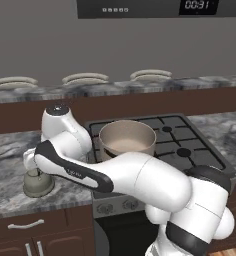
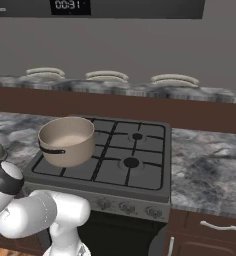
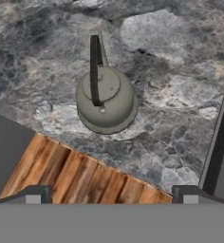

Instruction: Pick the kettle from the counter and place it on a stove burner. Then turn the burner on.

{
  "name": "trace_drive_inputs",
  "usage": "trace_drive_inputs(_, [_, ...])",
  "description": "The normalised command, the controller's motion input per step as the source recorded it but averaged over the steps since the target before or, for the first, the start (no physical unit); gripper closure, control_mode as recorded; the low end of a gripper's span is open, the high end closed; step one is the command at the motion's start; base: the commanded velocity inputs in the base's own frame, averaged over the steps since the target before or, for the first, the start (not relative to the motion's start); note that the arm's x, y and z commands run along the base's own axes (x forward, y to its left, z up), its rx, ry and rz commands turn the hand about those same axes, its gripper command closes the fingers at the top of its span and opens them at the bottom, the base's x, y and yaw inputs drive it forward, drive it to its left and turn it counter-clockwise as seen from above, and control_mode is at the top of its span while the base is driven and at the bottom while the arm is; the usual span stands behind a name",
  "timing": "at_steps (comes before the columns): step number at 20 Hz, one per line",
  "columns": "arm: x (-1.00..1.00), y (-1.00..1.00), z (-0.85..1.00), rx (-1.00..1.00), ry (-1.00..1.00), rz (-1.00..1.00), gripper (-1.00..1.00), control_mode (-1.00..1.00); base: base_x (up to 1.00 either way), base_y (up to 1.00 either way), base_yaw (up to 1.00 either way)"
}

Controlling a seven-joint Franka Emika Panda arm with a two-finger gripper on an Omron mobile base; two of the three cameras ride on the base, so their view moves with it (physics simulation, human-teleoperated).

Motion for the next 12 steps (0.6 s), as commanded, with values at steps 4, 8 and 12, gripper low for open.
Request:
trace_drive_inputs(4, [0.18, 0.30, -0.11, 0.00, 0.00, -0.01, -1.00, -1.00, 0.00, 0.00, 0.00])
trace_drive_inputs(8, [0.21, 0.19, -0.06, 0.00, 0.00, -0.01, -1.00, -1.00, 0.00, 0.00, 0.00])
trace_drive_inputs(12, [0.24, 0.22, -0.09, 0.00, 0.00, -0.01, -1.00, -1.00, 0.00, 0.00, 0.00])
